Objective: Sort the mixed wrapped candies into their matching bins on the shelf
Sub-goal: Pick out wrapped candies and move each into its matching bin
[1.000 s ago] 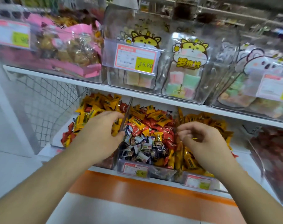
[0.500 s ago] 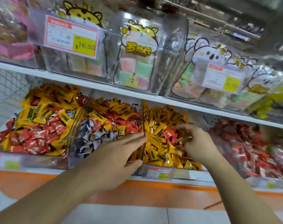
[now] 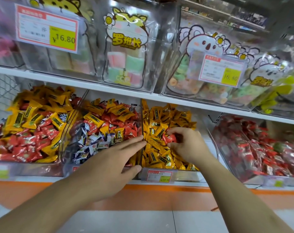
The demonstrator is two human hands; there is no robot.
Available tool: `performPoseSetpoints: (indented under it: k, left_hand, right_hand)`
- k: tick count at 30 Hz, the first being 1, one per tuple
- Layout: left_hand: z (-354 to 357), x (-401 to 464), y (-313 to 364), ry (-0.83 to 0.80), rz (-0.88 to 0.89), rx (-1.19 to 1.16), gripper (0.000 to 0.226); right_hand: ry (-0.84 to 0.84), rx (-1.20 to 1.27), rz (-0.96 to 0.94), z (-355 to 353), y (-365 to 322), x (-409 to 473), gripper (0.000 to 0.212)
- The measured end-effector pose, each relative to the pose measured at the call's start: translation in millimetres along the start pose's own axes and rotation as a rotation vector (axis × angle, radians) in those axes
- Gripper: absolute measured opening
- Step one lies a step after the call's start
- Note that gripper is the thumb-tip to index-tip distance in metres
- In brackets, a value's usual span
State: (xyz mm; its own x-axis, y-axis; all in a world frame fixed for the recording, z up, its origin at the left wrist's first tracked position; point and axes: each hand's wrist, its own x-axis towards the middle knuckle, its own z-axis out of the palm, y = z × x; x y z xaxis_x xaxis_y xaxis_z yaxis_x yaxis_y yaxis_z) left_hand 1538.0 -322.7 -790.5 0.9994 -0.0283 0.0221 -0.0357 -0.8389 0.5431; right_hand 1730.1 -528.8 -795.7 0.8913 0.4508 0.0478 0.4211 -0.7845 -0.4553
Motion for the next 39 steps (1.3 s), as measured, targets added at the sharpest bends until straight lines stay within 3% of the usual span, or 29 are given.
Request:
performPoseSetpoints:
  k: [4, 13, 29, 35, 39]
  left_hand:
    - [-1, -2, 0, -0.01, 0.001, -0.001, 0.065]
    - [1, -1, -8, 0.053, -0.011, -0.04, 0.063]
    - [-17, -10, -1, 0.143, -0.038, -0.08, 0.057]
    - [-24, -10, -3, 0.243, -0.127, -0.415, 0.041]
    - [-37, -13, -6, 0.354, -0.215, -0.753, 0.026]
  right_hand:
    - [0.052, 0.04, 0.017, 1, -1, -1, 0.027]
    - [0.183, 0.184, 0.021, -19, -3, -8, 0.028]
    - [0.202, 0.456, -0.02, -30, -21, -22, 0.032]
    - [0.072, 0.633, -0.175, -22, -88, -45, 0.031]
    - [0.047, 0.47, -0.329, 7, -127, -54, 0.027]
